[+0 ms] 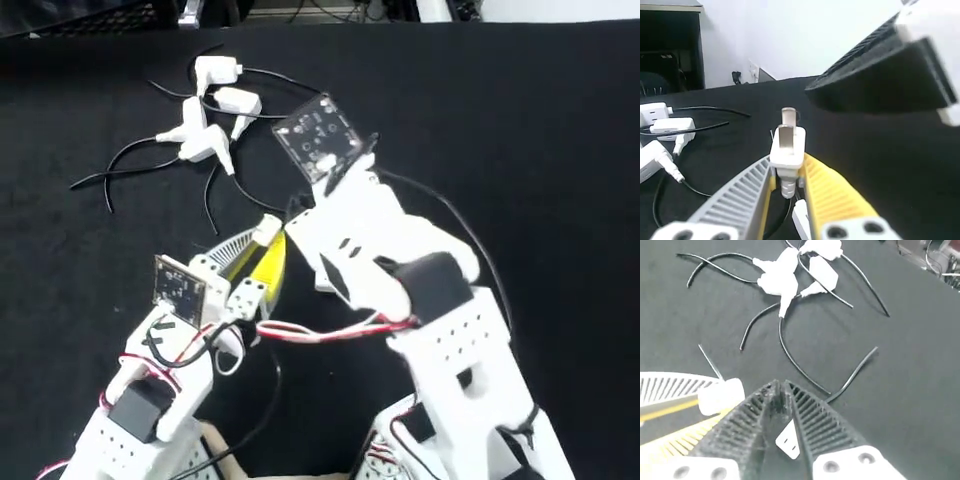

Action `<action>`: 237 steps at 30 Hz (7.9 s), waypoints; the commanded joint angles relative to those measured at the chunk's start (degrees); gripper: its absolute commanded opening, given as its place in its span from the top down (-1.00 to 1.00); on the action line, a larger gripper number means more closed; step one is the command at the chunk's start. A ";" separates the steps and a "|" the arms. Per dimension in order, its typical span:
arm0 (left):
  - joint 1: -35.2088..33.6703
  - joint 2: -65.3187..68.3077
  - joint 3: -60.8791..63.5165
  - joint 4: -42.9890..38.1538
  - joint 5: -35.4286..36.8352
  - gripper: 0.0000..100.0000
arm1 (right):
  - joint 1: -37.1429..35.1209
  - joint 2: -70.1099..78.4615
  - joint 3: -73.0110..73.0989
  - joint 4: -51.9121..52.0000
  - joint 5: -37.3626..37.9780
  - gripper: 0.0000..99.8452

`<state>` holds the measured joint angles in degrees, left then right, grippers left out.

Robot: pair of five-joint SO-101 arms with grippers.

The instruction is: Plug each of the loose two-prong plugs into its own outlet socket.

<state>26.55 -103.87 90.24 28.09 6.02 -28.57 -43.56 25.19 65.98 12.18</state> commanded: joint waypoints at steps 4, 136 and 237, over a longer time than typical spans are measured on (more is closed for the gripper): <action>1.10 -0.70 -1.01 -0.18 0.35 0.94 | -6.42 -12.26 3.21 -1.32 0.09 0.98; -3.65 -0.88 -23.52 25.49 -3.52 0.94 | -5.45 -20.26 34.15 -30.07 9.32 0.98; 1.01 -0.79 -26.42 29.89 -6.86 0.94 | -4.57 -13.23 36.09 -34.64 15.38 0.98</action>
<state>27.78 -104.31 68.88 58.68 -0.92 -31.56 -57.63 60.97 31.52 28.09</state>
